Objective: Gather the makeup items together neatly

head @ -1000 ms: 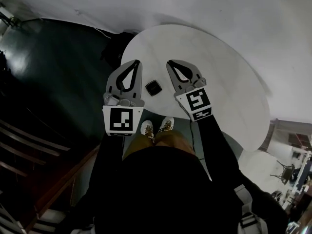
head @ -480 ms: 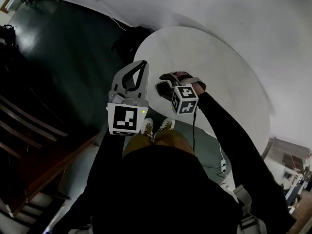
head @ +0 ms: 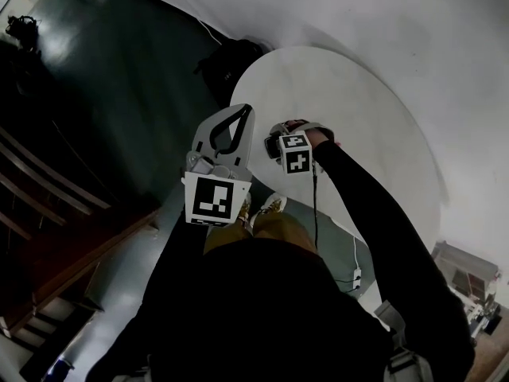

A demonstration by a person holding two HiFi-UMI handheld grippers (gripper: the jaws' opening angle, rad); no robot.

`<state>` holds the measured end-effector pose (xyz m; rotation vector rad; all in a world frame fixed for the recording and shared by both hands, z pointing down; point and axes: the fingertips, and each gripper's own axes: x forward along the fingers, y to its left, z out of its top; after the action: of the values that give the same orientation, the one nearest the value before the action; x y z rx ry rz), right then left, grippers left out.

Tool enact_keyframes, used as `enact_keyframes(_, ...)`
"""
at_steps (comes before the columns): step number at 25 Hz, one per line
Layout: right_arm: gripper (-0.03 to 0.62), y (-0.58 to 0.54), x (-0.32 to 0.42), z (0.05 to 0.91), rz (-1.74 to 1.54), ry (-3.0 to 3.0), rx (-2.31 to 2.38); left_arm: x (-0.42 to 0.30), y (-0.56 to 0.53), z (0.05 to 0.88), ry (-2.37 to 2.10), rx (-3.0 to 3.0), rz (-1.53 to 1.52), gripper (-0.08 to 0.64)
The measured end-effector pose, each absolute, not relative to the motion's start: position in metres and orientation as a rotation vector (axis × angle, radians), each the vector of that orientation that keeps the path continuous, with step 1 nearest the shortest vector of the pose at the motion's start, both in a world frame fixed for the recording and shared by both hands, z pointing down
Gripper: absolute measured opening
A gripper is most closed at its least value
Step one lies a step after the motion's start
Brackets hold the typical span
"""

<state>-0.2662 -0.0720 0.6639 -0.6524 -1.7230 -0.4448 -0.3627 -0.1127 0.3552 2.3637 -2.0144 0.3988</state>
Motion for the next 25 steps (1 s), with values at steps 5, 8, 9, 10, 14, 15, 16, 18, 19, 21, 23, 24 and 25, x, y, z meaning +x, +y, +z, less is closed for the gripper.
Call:
enact_keyframes(5, 0.327, -0.071, -0.263, 0.675, -0.454, -1.661, -0.692, -0.366, -0.108, 0.361, -2.018, 2.341, 0.418, 0.017)
enact_keyframes(8, 0.329, -0.069, -0.265, 0.675, -0.47, -1.639, -0.72, -0.371, -0.105, 0.361, -2.031, 2.329, 0.419, 0.017)
enact_keyframes(9, 0.328, -0.069, -0.265, 0.675, -0.474, -1.631, -0.726, -0.372, -0.104, 0.36, -2.034, 2.326, 0.418, 0.017)
enact_keyframes(10, 0.328, -0.068, -0.265, 0.675, -0.478, -1.624, -0.729, -0.372, -0.103, 0.36, -2.036, 2.326, 0.416, 0.017)
enact_keyframes(14, 0.328, -0.065, -0.262, 0.671, -0.461, -1.606, -0.712, -0.372, -0.103, 0.358, -2.026, 2.333, 0.39, 0.017)
enact_keyframes(15, 0.328, -0.063, -0.263, 0.668, -0.443, -1.617, -0.7, -0.372, -0.103, 0.358, -2.022, 2.335, 0.381, 0.017)
enact_keyframes(16, 0.328, -0.062, -0.263, 0.663, -0.42, -1.635, -0.683, -0.372, -0.102, 0.357, -2.019, 2.339, 0.377, 0.017)
enact_keyframes(18, 0.328, -0.062, -0.265, 0.651, -0.359, -1.686, -0.644, -0.37, -0.103, 0.357, -2.011, 2.348, 0.384, 0.017)
enact_keyframes(19, 0.328, -0.064, -0.266, 0.644, -0.326, -1.718, -0.619, -0.37, -0.103, 0.358, -2.006, 2.352, 0.39, 0.017)
enact_keyframes(21, 0.328, -0.07, -0.267, 0.628, -0.277, -1.775, -0.561, -0.367, -0.105, 0.359, -1.994, 2.364, 0.397, 0.017)
enact_keyframes(23, 0.328, -0.074, -0.265, 0.611, -0.235, -1.812, -0.509, -0.363, -0.106, 0.359, -1.979, 2.381, 0.389, 0.017)
enact_keyframes(24, 0.328, -0.077, -0.263, 0.602, -0.216, -1.828, -0.482, -0.361, -0.107, 0.358, -1.97, 2.392, 0.378, 0.017)
enact_keyframes(25, 0.328, -0.079, -0.261, 0.593, -0.199, -1.844, -0.451, -0.358, -0.108, 0.358, -1.959, 2.403, 0.367, 0.017)
